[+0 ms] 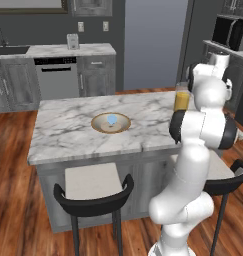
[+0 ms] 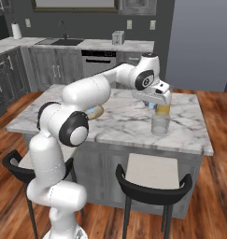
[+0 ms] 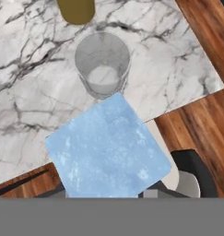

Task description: There are two ice cubes in the ice bowl. Place both ice cubes in the glass cup.

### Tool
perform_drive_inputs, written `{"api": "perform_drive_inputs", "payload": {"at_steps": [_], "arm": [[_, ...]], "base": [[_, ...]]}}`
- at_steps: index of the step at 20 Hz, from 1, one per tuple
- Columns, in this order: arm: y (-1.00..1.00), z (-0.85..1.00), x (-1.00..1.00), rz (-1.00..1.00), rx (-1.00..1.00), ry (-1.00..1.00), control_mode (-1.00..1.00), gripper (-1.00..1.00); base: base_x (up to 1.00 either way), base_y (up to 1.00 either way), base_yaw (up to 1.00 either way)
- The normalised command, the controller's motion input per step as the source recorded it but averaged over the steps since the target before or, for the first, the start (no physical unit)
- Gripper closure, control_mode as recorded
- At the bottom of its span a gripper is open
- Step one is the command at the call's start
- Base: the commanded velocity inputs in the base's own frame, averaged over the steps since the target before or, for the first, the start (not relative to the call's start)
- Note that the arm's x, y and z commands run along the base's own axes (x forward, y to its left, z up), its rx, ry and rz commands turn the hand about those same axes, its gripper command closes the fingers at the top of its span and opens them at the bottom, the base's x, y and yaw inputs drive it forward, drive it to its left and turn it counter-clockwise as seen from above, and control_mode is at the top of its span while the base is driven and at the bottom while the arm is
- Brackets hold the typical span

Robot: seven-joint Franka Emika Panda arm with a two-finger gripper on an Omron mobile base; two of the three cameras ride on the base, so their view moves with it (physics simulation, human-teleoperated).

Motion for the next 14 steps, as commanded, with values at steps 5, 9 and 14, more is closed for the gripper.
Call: {"api": "perform_drive_inputs", "payload": {"at_steps": [5, 9, 14], "arm": [[-0.2, -0.27, 0.43, 0.0, 0.02, 0.01, -1.0, 1.0], [-0.22, -0.24, 0.48, 0.0, 0.07, 0.0, -1.0, 1.0], [-0.17, -0.24, 0.49, 0.0, 0.08, 0.0, -1.0, 1.0]], "base": [[0.0, 0.0, 0.0], [0.0, 0.0, 0.0], [0.0, 0.0, 0.0]]}}
